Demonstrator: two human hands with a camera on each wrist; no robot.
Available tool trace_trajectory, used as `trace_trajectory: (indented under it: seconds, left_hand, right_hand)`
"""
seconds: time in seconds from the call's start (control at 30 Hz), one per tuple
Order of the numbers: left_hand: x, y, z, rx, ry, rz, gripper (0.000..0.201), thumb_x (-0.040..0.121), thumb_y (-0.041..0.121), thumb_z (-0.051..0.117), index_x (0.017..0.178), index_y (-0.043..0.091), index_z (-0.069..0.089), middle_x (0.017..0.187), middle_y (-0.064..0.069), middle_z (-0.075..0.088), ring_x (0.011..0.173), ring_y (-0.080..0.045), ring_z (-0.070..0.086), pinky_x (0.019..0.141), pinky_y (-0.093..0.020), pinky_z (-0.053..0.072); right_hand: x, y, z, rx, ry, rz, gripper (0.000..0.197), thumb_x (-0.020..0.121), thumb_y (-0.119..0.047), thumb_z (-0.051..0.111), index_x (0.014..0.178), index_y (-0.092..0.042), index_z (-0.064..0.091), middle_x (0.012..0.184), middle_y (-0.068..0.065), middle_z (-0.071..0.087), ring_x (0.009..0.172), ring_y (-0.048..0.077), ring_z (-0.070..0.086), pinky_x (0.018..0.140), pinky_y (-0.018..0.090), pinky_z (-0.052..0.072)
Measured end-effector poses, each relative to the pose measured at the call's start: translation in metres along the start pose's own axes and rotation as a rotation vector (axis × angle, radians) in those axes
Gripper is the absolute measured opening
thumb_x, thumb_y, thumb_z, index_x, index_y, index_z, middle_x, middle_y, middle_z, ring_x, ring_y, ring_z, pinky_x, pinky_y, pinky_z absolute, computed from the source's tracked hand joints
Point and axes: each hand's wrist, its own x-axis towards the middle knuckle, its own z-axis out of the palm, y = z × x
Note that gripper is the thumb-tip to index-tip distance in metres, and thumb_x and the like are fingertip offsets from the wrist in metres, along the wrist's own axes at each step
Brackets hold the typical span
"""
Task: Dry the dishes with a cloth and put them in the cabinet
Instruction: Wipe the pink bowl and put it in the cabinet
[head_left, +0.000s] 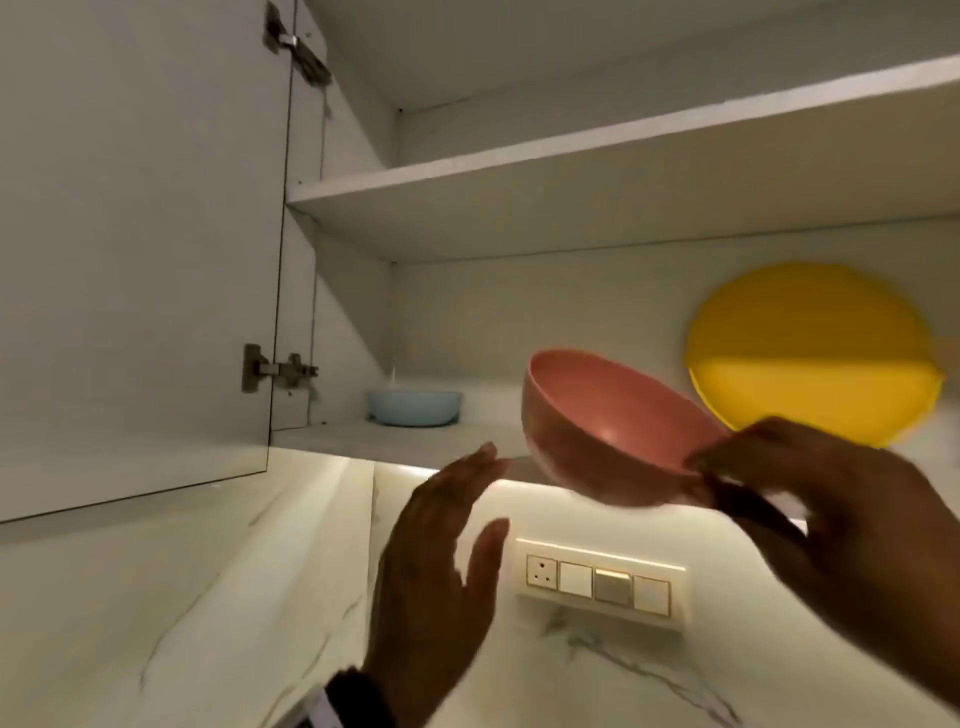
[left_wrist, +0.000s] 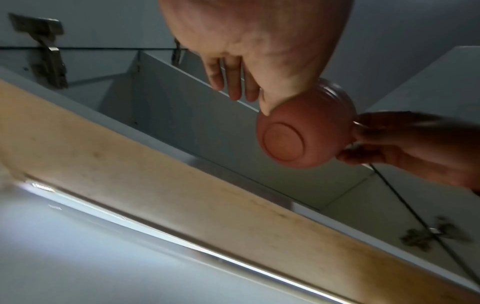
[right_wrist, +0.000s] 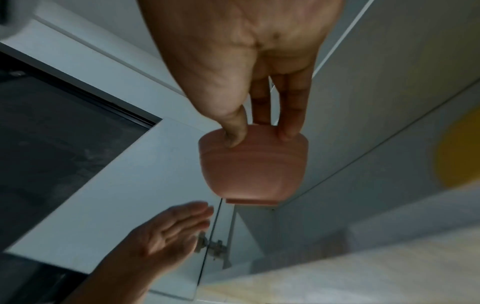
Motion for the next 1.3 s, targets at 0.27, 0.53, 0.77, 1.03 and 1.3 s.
trace_trajectory:
  seconds: [0.27, 0.53, 0.77, 1.03, 1.3]
  left_hand:
    - [0.048, -0.121, 0.005, 0.06, -0.089, -0.122, 0.044, 0.09, 0.034, 0.053, 0.134, 0.034, 0.048, 0.135, 0.014, 0.054, 0.123, -0.002, 0.047, 0.102, -0.029, 0.045]
    - [0.05, -0.166, 0.017, -0.09, -0.112, -0.079, 0.037, 0.094, 0.041, 0.048, 0.13, 0.034, 0.053, 0.134, 0.019, 0.053, 0.124, 0.007, 0.044, 0.102, -0.009, 0.032]
    - [0.043, -0.182, 0.021, -0.159, -0.092, -0.094, 0.039, 0.092, 0.049, 0.044, 0.129, 0.038, 0.052, 0.132, 0.024, 0.051, 0.123, 0.005, 0.046, 0.1, -0.021, 0.04]
    - [0.04, -0.181, 0.019, -0.186, -0.049, -0.064, 0.038, 0.092, 0.046, 0.046, 0.129, 0.038, 0.048, 0.128, 0.03, 0.045, 0.124, 0.007, 0.041, 0.099, -0.017, 0.036]
    - [0.043, -0.16, 0.013, -0.183, -0.024, -0.056, 0.038, 0.091, 0.044, 0.047, 0.129, 0.039, 0.047, 0.128, 0.032, 0.04, 0.125, 0.013, 0.035, 0.097, -0.014, 0.032]
  right_hand:
    - [0.204, 0.015, 0.14, -0.319, -0.452, 0.068, 0.02, 0.089, -0.019, 0.059, 0.104, -0.021, 0.071, 0.104, 0.003, 0.069, 0.094, 0.024, 0.059, 0.073, 0.024, 0.038]
    - [0.257, 0.019, 0.216, -0.533, -0.696, 0.107, 0.025, 0.092, -0.021, 0.057, 0.113, -0.017, 0.069, 0.115, 0.003, 0.067, 0.105, 0.023, 0.059, 0.077, 0.025, 0.041]
    - [0.263, 0.013, 0.241, -0.608, -0.789, 0.126, 0.026, 0.092, -0.021, 0.056, 0.115, -0.018, 0.069, 0.118, -0.001, 0.066, 0.107, 0.021, 0.058, 0.081, 0.025, 0.043]
    - [0.268, 0.006, 0.254, -0.642, -0.863, 0.112, 0.022, 0.093, -0.022, 0.058, 0.11, -0.017, 0.07, 0.057, -0.015, 0.05, 0.08, 0.014, 0.054, 0.078, 0.025, 0.048]
    - [0.269, 0.007, 0.244, -0.669, -0.917, 0.17, 0.029, 0.092, -0.017, 0.056, 0.12, -0.014, 0.065, 0.078, -0.003, 0.067, 0.086, 0.018, 0.062, 0.072, 0.026, 0.049]
